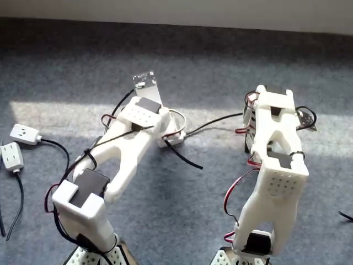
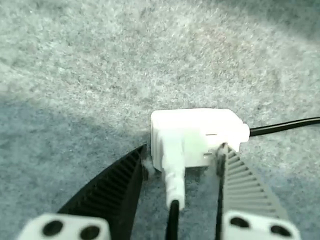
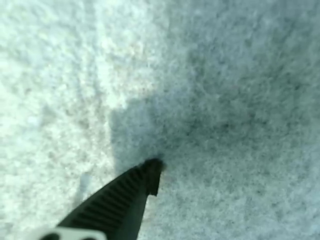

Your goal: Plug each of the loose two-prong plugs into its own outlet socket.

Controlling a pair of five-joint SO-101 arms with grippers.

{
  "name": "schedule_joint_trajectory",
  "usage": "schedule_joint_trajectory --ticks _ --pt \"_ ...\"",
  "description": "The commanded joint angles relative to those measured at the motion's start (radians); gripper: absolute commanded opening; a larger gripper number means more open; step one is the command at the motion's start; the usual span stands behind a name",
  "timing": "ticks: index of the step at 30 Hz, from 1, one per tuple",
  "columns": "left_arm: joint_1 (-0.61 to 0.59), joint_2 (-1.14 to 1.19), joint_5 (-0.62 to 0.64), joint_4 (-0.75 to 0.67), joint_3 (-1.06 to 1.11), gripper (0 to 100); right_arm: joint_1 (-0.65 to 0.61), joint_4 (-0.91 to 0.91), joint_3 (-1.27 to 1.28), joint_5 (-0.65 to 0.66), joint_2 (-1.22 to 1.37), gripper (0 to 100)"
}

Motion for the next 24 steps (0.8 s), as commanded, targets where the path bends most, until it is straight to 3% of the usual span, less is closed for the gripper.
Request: schedule_joint_trajectory --ticks 1,12,17,24 --pt "0.019 -0.059 -0.015 0.008 -0.022 27 -0.004 -0.051 -0.025 -0.11 0.039 61.6" --pt "0.021 -0.288 -0.023 0.009 -0.022 27 -0.002 -0.044 -0.053 -0.11 0.058 61.6" --pt "0.018 -0.39 -0.144 0.009 -0.022 27 -0.002 -0.044 -0.054 -0.11 0.058 61.6" --pt "-0.05 -0.585 -0.16 0.011 -0.016 27 -0.002 -0.044 -0.058 -0.11 0.058 61.6"
